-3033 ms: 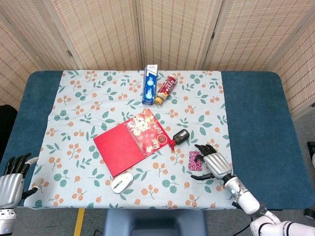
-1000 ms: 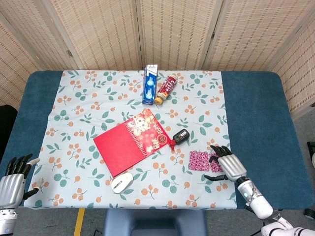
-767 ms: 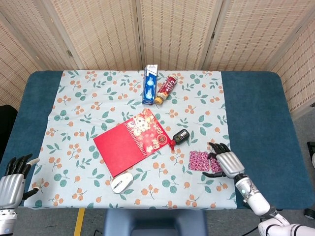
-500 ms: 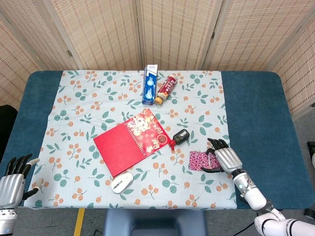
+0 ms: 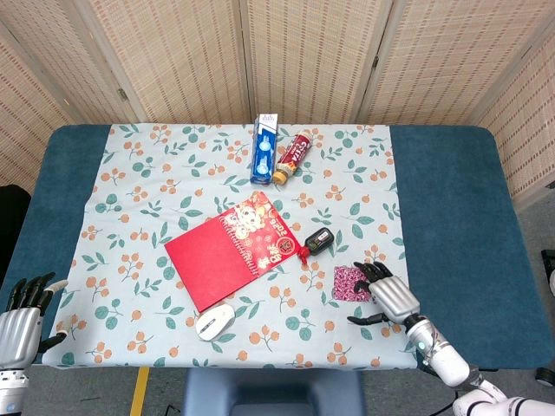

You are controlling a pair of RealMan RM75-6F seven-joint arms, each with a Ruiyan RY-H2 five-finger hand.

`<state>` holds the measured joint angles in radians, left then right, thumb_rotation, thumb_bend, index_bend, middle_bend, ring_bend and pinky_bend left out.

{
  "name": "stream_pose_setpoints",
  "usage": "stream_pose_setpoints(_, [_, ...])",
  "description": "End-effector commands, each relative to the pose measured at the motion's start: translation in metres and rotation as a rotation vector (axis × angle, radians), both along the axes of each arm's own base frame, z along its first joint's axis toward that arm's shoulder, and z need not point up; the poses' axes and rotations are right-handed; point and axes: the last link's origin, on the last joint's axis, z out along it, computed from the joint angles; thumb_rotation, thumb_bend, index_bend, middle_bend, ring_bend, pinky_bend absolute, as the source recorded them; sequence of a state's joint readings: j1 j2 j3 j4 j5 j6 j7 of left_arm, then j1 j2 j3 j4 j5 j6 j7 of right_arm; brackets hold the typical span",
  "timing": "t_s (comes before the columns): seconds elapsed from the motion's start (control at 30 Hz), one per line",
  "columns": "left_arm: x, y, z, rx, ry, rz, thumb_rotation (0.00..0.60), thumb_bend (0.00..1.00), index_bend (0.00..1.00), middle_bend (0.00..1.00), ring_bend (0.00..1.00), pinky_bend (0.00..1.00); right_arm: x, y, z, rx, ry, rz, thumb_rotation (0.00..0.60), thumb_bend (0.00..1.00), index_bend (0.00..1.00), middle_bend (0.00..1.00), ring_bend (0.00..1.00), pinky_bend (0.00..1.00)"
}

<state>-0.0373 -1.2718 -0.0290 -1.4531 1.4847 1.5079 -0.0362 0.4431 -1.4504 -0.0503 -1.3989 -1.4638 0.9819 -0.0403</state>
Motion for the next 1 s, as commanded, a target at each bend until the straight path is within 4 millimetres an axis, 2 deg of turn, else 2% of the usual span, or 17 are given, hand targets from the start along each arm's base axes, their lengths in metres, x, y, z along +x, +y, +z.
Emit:
stream_pose_setpoints(0.03, [0.0, 0.0, 0.0, 0.0, 0.0, 0.0, 0.6, 0.43, 0.25, 0.13, 0.12, 0.0, -0.001, 0.009, 0.002, 0.009, -0.005, 0.006, 0.177, 0.2, 0.34, 0.06, 0.0, 0.0])
stream_pose_setpoints(0.2, [0.0, -0.001, 0.0, -0.001, 0.0, -0.001, 0.6, 0.43, 0.25, 0.13, 0.12, 0.0, -0.004, 0.02, 0.003, 0.027, 0.002, 0.016, 0.175, 0.2, 0.34, 0.06, 0.0, 0.0])
stream_pose_setpoints(0.43, [0.0, -0.002, 0.0, -0.001, -0.001, 0.0, 0.6, 0.43, 0.25, 0.13, 0.12, 0.0, -0.004, 0.021, -0.001, 0.039, 0.019, 0.027, 0.177, 0.21, 0.34, 0.06, 0.0, 0.0])
stream_pose_setpoints(0.63, [-0.001, -0.003, 0.0, 0.0, -0.001, 0.003, 0.6, 0.43, 0.25, 0.13, 0.12, 0.0, -0.004, 0.014, -0.003, 0.027, 0.036, 0.03, 0.175, 0.21, 0.34, 0.06, 0.0, 0.0])
stream_pose_setpoints(1.0, [-0.003, -0.003, -0.001, -0.001, 0.002, 0.008, 0.6, 0.43, 0.25, 0.13, 0.12, 0.0, -0.004, -0.014, 0.001, -0.031, 0.05, 0.007, 0.174, 0.2, 0.34, 0.06, 0.0, 0.0])
